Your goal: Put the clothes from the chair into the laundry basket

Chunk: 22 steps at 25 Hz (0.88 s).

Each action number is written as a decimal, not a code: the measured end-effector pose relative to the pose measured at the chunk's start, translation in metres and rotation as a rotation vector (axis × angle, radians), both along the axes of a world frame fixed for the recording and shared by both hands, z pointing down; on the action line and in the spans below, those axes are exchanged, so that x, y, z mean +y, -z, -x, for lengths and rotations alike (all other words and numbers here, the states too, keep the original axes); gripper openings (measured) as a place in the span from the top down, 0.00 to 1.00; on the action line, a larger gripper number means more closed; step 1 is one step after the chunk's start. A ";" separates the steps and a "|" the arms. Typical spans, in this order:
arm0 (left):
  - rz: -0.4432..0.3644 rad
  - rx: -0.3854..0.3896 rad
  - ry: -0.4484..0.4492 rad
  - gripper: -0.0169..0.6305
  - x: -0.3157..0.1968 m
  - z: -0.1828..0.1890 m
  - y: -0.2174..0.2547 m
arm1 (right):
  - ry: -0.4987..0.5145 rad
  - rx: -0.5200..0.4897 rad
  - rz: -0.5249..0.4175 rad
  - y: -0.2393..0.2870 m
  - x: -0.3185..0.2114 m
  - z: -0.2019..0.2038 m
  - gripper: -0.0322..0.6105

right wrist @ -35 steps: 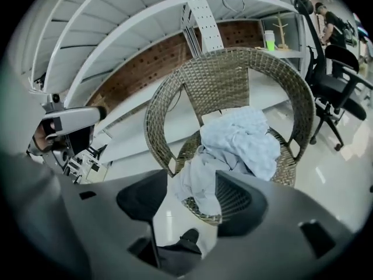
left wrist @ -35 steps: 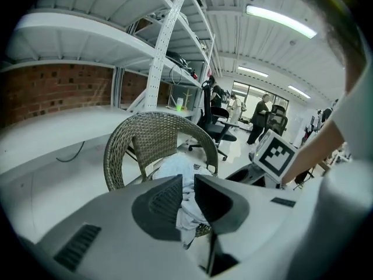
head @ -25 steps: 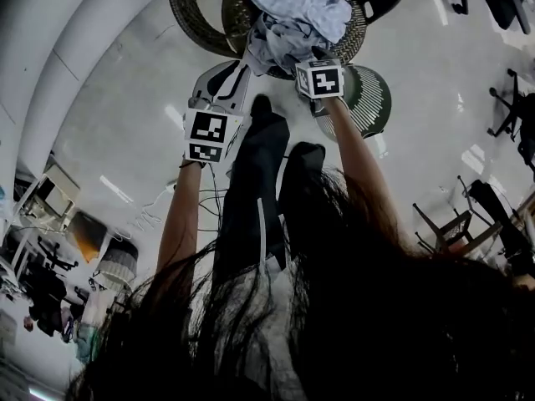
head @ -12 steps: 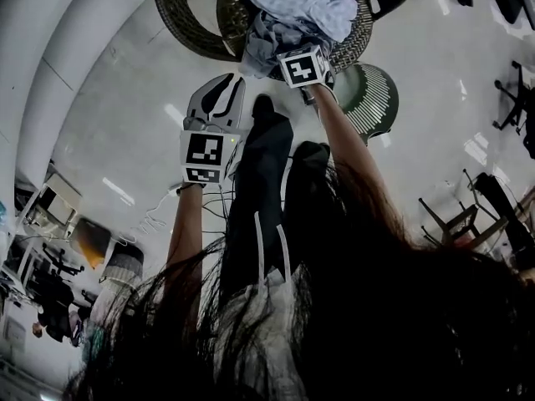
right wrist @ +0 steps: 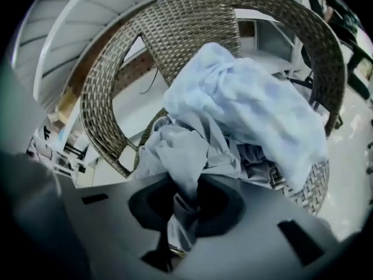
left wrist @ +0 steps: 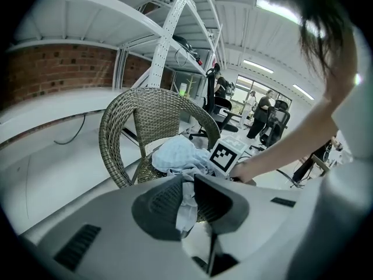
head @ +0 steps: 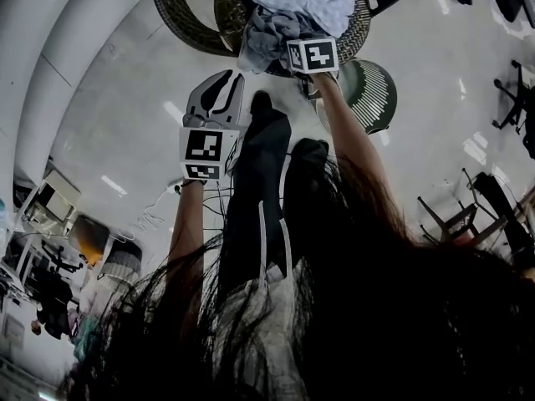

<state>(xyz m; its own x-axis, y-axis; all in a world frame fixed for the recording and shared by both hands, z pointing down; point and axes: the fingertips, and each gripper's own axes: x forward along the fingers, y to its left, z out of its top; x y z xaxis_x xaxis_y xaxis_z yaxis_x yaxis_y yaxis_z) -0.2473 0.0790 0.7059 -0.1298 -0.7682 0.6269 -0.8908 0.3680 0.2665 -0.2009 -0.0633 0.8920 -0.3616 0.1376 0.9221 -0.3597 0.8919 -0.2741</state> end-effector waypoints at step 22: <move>-0.122 -0.066 0.073 0.86 -0.023 0.028 0.093 | -0.318 -0.525 0.232 0.234 0.027 -0.010 0.86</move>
